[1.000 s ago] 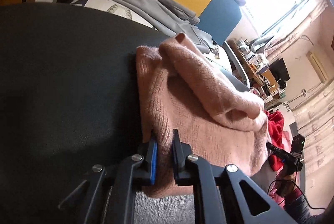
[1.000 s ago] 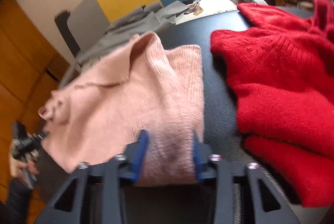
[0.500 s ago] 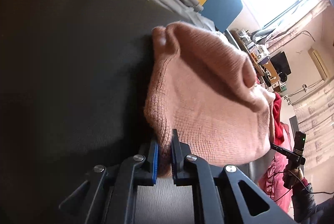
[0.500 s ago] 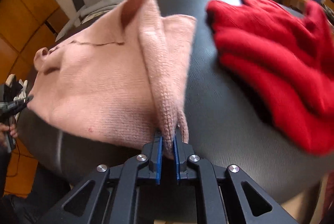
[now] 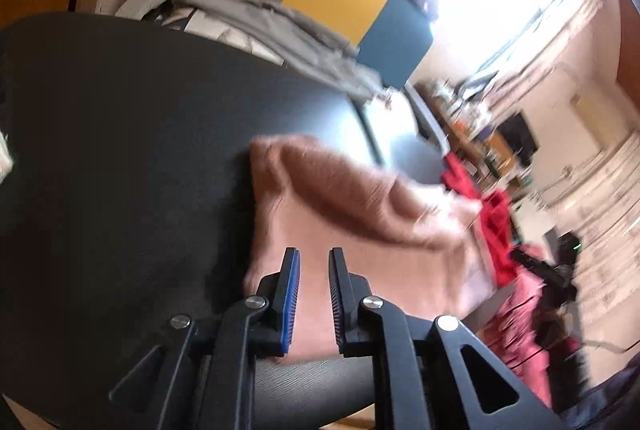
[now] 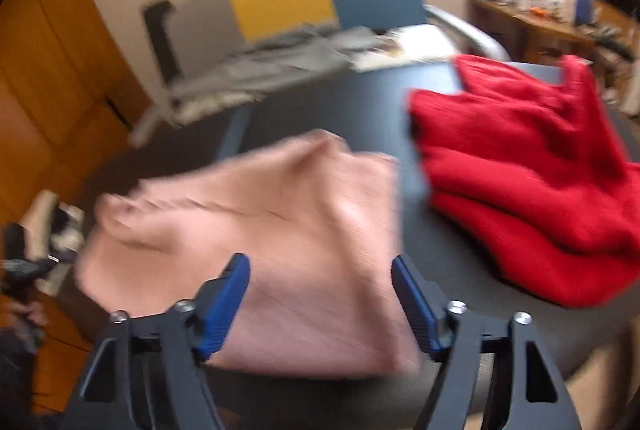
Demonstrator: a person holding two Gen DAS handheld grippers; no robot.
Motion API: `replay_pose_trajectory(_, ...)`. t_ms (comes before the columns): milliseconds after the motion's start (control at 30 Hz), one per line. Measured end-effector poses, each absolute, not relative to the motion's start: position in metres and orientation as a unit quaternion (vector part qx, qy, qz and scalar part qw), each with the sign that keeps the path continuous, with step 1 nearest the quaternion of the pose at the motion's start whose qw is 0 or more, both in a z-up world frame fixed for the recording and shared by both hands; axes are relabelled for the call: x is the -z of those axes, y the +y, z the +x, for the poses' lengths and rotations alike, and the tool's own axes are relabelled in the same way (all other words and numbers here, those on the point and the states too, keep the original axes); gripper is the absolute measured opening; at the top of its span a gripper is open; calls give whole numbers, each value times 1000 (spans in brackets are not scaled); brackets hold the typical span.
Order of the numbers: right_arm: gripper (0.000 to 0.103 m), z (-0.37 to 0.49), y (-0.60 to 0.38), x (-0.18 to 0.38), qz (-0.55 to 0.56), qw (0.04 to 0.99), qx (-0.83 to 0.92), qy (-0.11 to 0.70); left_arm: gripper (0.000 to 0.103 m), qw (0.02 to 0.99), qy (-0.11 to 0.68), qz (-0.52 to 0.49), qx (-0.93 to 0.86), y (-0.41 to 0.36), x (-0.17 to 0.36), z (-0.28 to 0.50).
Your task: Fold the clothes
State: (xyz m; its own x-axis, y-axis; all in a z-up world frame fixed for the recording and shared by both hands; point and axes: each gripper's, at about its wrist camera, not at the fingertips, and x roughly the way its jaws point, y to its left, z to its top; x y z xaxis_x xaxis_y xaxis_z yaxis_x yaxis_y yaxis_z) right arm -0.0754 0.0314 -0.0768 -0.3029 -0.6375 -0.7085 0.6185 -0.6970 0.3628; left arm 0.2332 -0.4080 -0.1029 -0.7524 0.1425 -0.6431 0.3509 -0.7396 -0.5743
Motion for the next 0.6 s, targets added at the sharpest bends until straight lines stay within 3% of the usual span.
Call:
replay_pose_trajectory(267, 73, -117, -7, 127, 482, 371, 775, -171, 22, 23, 370, 329, 868, -395, 84, 193)
replay_pose_trajectory(333, 58, -122, -11, 133, 484, 372, 773, -173, 24, 10, 372, 338, 864, -388, 87, 171)
replay_pose_trajectory(400, 33, -122, -16, 134, 485, 376, 771, -170, 25, -1, 373, 339, 864, -381, 88, 152)
replay_pose_trajectory(500, 31, -123, -27, 132, 479, 384, 775, -152, 28, -17, 386, 341, 857, -377, 93, 122)
replay_pose_trajectory(600, 21, -125, -30, 128, 469, 388, 781, -137, 32, -40, 417, 361, 833, -377, 107, 97)
